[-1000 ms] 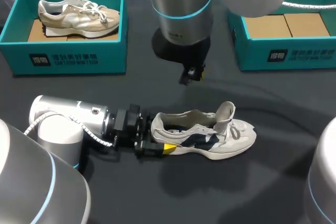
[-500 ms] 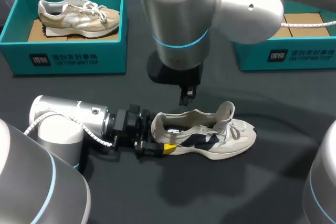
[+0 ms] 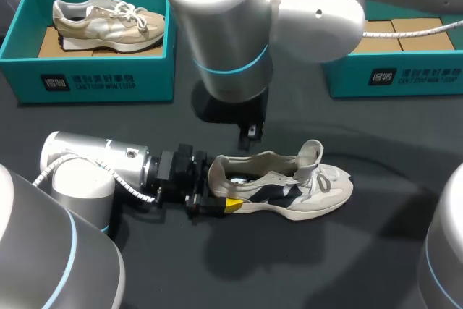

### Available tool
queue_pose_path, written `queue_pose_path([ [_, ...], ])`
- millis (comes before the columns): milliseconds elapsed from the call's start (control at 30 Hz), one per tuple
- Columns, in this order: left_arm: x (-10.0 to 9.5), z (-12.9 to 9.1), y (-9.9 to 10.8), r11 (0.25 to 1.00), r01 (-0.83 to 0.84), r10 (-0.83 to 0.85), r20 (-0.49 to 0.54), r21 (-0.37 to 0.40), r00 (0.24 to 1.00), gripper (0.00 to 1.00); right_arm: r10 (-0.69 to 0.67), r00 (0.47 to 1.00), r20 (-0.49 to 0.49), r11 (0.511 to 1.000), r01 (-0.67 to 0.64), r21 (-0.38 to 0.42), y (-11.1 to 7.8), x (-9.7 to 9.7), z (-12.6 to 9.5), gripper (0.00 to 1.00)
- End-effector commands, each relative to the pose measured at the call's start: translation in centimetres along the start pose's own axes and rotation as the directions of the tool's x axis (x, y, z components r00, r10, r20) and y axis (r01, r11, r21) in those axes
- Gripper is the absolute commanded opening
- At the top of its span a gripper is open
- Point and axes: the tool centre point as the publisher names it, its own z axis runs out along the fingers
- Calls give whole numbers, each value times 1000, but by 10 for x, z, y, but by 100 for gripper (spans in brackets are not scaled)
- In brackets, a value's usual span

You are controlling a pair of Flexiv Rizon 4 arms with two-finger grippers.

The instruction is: Take the shoe out of the shoebox, open the shoe tongue, remove and reinsert the insole, then place the shoe into the shoebox

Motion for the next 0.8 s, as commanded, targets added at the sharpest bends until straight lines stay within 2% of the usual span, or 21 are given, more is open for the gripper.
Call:
queue_pose_path([
  [33,-1,0,2,1000,0,0,1,0,1000,0,-50,999,-12,998,50,-26,15,9,29,0],
  [67,-1,0,2,1000,0,0,1,0,1000,0,-69,997,-20,996,68,-50,14,12,33,0],
  [500,-1,0,2,1000,0,0,1,0,1000,0,-69,997,-20,996,68,-50,14,12,33,0],
  [633,-1,0,2,1000,0,0,1,0,1000,0,-89,995,-41,993,85,-82,15,14,54,0],
  [800,-1,0,2,1000,0,0,1,0,1000,0,-95,994,-62,991,89,-98,15,18,67,0],
])
